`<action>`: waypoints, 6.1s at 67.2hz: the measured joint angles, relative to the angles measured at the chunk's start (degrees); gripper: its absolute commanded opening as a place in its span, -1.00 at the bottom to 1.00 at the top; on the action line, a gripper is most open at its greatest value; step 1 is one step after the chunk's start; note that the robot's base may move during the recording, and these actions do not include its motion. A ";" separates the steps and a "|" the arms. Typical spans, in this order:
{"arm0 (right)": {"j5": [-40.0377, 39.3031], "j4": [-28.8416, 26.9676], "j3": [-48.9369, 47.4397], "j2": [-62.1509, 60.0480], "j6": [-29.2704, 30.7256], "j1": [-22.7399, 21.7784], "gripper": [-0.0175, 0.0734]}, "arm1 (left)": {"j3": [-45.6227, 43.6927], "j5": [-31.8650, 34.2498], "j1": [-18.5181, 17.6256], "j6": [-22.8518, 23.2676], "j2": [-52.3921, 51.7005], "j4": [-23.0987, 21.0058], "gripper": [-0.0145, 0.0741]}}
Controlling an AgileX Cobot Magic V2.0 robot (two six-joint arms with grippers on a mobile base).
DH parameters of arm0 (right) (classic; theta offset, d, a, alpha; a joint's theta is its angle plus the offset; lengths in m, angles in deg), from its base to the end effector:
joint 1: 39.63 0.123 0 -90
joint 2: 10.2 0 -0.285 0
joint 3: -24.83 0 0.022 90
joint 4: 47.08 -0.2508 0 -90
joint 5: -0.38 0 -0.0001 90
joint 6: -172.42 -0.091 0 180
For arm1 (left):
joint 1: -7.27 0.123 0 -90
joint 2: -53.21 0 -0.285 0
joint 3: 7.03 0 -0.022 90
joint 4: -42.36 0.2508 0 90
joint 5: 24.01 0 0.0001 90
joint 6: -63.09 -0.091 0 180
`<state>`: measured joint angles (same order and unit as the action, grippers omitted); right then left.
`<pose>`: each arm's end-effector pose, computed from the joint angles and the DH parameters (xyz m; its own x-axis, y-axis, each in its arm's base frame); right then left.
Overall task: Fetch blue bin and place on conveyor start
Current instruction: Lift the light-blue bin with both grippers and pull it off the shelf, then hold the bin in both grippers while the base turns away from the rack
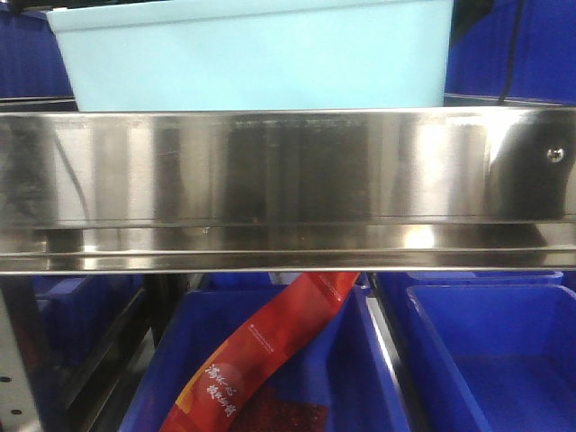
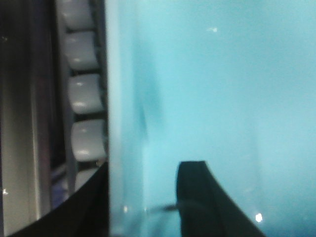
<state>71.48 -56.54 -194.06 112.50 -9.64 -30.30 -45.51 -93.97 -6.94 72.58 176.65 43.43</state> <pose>0.4312 0.0852 0.3305 -0.9086 -0.0594 -0.4135 -0.1448 0.9732 0.1784 0.4303 -0.1073 0.3223 -0.9046 0.0655 -0.4211 0.0960 0.9940 -0.0515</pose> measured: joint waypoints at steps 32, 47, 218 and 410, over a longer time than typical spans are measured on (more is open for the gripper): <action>0.62 1.21 0.10 -2.33 -0.90 0.03 -0.95 | 0.00 0.12 0.14 0.61 -2.77 -1.64 -0.92; 0.51 1.25 0.10 -9.39 -1.38 0.13 -0.95 | 0.00 0.02 -0.77 0.74 -9.89 -1.07 -0.92; -13.54 3.75 0.01 -15.89 -0.85 0.11 -0.95 | -3.07 -1.29 -5.08 2.21 -16.92 5.31 -0.92; -21.75 5.74 0.01 -15.89 -1.62 -0.52 -0.95 | -3.07 25.71 -4.73 1.14 -16.84 7.18 -0.92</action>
<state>49.73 -50.79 -194.05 96.61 -11.27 -30.83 -48.58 -68.26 -11.67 73.72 159.81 50.61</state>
